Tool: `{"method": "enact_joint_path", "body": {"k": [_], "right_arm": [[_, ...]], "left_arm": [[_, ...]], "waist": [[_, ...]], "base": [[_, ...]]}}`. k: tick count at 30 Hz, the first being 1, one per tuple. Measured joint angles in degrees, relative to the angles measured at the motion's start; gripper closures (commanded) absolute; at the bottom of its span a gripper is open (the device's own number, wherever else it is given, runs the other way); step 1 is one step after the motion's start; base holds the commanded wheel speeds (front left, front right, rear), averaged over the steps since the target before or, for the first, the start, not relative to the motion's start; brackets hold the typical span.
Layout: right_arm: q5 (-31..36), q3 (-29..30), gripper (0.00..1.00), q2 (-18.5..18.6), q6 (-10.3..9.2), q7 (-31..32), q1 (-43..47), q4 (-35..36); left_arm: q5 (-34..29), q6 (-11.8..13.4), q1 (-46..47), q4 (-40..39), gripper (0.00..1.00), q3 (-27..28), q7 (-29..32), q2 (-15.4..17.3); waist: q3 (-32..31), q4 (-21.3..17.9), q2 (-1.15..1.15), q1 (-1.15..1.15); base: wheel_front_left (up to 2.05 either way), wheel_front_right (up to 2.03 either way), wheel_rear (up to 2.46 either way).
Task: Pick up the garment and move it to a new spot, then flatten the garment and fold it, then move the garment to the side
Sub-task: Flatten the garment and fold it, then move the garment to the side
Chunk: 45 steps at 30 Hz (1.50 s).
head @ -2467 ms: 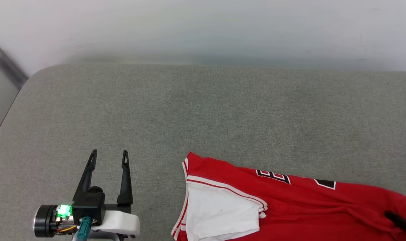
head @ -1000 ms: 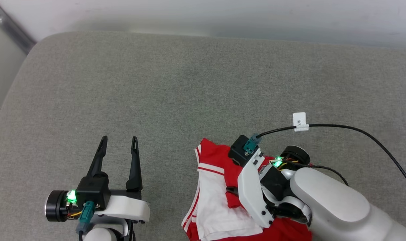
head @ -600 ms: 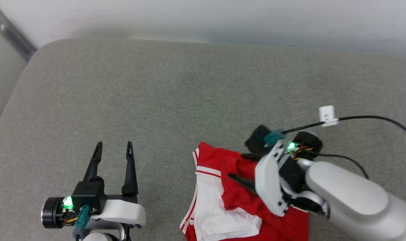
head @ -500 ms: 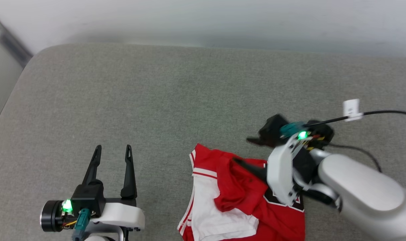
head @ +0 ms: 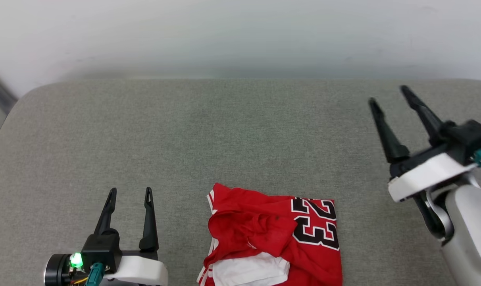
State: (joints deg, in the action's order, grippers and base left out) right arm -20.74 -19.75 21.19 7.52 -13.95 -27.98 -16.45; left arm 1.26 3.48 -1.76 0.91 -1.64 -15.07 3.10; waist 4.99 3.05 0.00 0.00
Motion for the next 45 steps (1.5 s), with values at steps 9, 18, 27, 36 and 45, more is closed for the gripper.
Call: {"method": "enact_joint_path", "body": {"k": [9, 18, 27, 36, 45], "right_arm": [[7.1, 17.2, 0.00, -9.7, -0.02, -1.1, 15.2, 8.9], [9.7, 20.4, 0.00, -14.3, -0.02, -1.1, 27.5, 13.3], [10.0, 20.6, 0.00, -17.2, -0.02, -1.1, 35.1, 15.0], [10.7, 19.7, 0.00, -17.1, -0.02, -1.1, 34.3, 15.3], [10.8, 16.8, 0.00, -7.7, -0.02, -1.1, 19.7, 16.7]], "left_arm": [[-0.1, 0.0, -1.7, -0.4, 0.00, 0.2, 0.0, 0.0], [0.3, 0.3, -4.7, -0.9, 0.00, 0.2, 0.0, -0.1], [0.5, 0.1, -6.5, -1.2, 0.00, -0.1, 0.0, -0.1], [0.5, 0.0, -7.3, -1.3, 0.00, 0.0, 0.0, -0.1], [0.5, -0.4, -6.1, -1.0, 0.00, -0.1, 0.0, -0.2]], "waist": [[-1.8, -1.1, 0.00, 0.00], [-4.0, -1.7, 0.00, 0.00], [-5.3, -1.6, 0.00, -0.01], [-5.3, -1.7, 0.00, 0.00], [-4.4, -1.1, 0.00, 0.00]], "base": [[0.00, 0.00, 0.00], [0.00, 0.00, 0.00], [0.00, 0.00, 0.00], [0.00, 0.00, 0.00], [0.00, 0.00, 0.00]]}}
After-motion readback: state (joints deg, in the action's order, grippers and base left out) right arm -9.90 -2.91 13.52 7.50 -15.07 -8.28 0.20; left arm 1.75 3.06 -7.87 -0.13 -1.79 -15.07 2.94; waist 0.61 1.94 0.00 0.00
